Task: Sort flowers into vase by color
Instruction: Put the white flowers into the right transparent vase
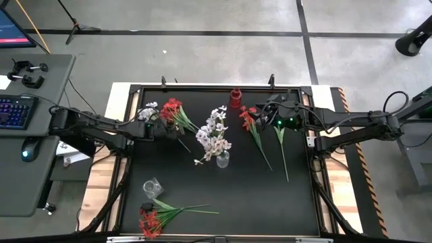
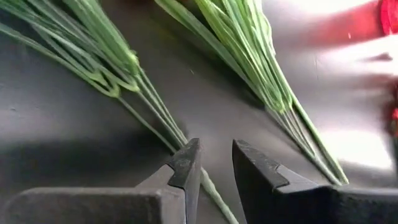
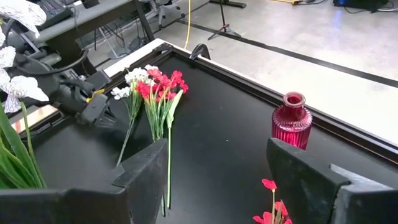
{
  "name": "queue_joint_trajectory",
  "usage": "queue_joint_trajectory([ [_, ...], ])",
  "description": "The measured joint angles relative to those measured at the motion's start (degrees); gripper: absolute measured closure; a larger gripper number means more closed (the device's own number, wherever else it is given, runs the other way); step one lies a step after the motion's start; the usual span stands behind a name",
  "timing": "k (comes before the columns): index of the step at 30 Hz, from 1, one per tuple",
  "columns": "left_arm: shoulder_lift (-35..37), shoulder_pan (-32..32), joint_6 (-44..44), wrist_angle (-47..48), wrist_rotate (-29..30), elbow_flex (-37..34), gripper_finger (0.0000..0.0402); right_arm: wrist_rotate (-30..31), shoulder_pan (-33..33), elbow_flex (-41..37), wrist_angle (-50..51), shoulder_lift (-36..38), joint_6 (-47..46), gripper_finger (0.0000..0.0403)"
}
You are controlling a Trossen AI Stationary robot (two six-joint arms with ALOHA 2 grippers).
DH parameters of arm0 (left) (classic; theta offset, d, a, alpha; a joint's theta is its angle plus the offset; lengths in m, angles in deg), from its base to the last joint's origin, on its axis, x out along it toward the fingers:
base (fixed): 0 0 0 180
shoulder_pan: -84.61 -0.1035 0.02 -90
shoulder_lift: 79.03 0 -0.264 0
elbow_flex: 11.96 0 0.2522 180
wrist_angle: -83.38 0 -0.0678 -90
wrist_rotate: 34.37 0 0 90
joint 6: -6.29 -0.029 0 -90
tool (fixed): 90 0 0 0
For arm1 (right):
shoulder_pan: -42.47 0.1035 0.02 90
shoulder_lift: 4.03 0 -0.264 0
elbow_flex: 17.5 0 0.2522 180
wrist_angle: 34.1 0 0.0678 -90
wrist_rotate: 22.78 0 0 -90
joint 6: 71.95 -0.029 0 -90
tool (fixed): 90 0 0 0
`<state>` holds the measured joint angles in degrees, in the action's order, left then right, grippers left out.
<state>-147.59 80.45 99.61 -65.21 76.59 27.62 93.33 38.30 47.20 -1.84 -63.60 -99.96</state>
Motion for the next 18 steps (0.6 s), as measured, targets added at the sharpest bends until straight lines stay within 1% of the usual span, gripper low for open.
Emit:
queue_joint_trajectory([
  [4, 0.76, -0.2, -4.51, -0.87, -3.54, 0.0, 0.0322, 0.0, 0.0, 0.0, 0.1, 0.0, -0.01, 0.0142],
  [7, 2.53, -0.02, -6.01, -1.36, -4.05, 0.0, 0.0313, 0.0, 0.0, 0.0, 0.1, 0.0, -0.02, 0.0142],
  [9, 4.46, 0.37, -6.93, -1.17, -3.2, 0.0, 0.0301, 0.01, 0.0, 0.0, 0.15, 0.0, -0.19, 0.0142],
  [15, 12.37, 1.76, -10.0, 1.13, 1.88, 0.0, 0.0254, 0.01, 0.02, 0.0, 0.31, 0.0, -0.95, 0.0142],
  [18, 15.65, 1.99, -8.14, 2.64, 2.94, 0.0, 0.0233, 0.02, 0.02, 0.0, 0.32, 0.0, -2.07, 0.0142],
])
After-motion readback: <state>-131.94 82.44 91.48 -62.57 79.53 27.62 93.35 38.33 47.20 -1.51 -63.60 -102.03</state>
